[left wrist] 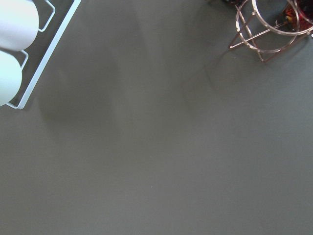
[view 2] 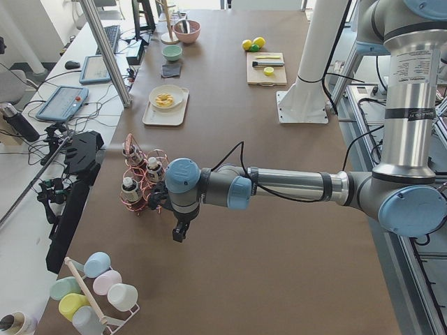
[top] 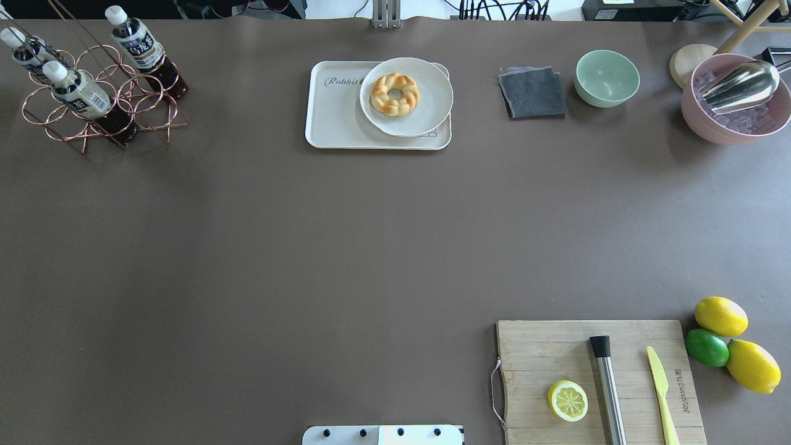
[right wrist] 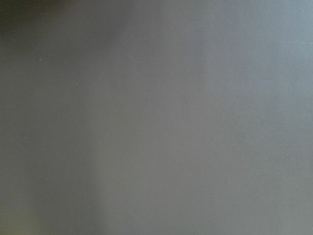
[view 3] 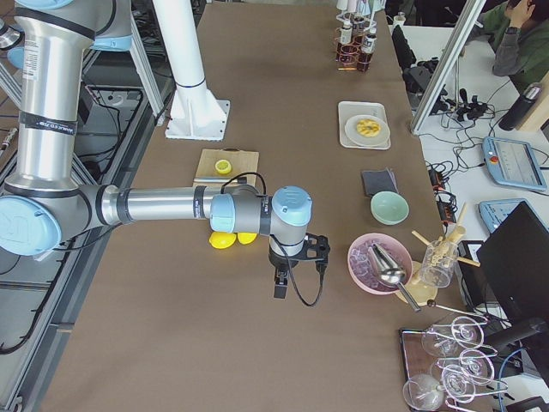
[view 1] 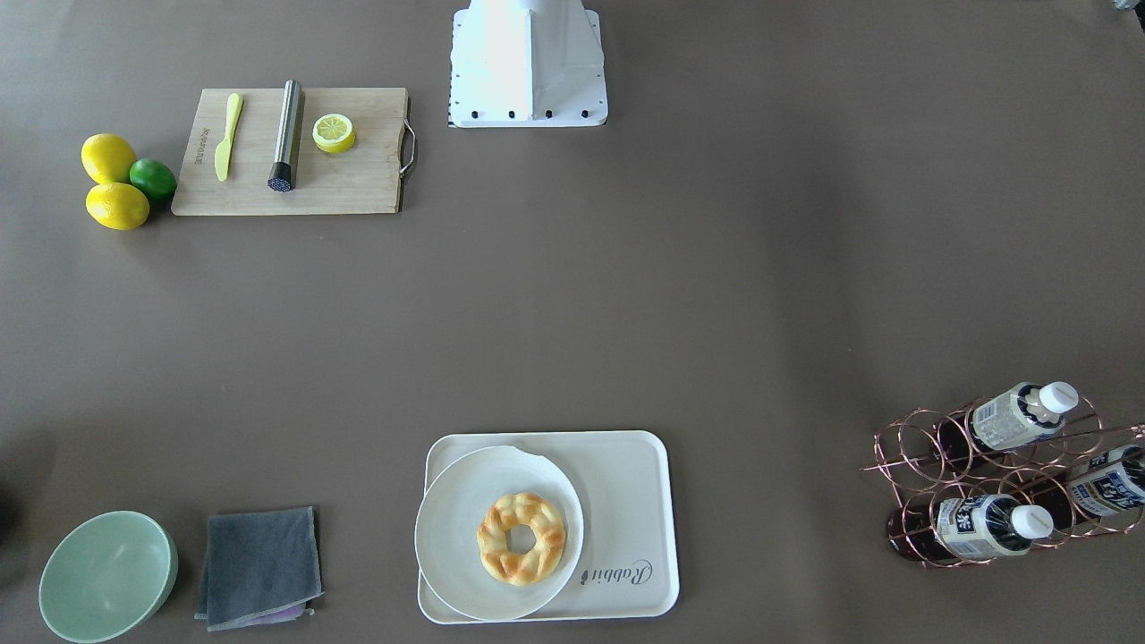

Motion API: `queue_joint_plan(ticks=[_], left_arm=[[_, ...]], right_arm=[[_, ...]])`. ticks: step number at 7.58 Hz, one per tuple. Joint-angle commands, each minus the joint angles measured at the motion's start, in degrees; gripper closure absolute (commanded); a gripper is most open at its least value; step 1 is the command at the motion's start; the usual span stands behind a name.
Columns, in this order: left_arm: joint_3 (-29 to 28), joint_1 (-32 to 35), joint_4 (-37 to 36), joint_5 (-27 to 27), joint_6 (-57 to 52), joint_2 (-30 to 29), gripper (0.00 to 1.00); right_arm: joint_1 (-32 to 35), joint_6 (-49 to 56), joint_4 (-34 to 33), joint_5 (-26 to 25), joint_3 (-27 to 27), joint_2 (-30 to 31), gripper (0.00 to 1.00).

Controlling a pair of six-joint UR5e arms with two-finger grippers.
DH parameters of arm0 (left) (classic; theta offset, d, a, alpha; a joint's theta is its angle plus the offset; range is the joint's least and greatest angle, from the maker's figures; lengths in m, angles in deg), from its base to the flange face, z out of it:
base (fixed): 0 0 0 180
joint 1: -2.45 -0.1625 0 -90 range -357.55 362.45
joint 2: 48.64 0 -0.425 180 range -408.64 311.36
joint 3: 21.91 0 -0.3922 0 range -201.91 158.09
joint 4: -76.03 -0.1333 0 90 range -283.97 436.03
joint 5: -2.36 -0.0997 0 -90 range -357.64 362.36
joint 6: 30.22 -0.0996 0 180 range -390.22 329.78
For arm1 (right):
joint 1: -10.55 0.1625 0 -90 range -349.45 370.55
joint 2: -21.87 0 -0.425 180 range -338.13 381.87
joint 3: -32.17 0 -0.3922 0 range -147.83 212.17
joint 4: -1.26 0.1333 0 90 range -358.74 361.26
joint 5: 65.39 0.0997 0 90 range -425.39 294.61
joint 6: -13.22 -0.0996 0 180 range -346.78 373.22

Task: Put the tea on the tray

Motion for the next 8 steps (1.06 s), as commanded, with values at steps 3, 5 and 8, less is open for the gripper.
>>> queue_joint_plan(ticks=[3, 5, 8], left_arm=[[2.2, -0.4, 23.4, 2.2, 24.0, 2.2, 0.03], [2.3, -5.9, 37.8, -5.1, 35.4, 5.1, 0.02], [4.4, -13.5, 44.2, -12.1, 49.5, 4.5, 0.02]], right_arm=[[0.0, 0.0, 0.0, 0.2, 0.0, 0.1, 0.00], [-0.1, -0.1, 0.0, 0.4, -0.1, 0.1, 0.00], [-0.1, -0.1, 0.0, 0.6, -0.1, 0.2, 0.00]])
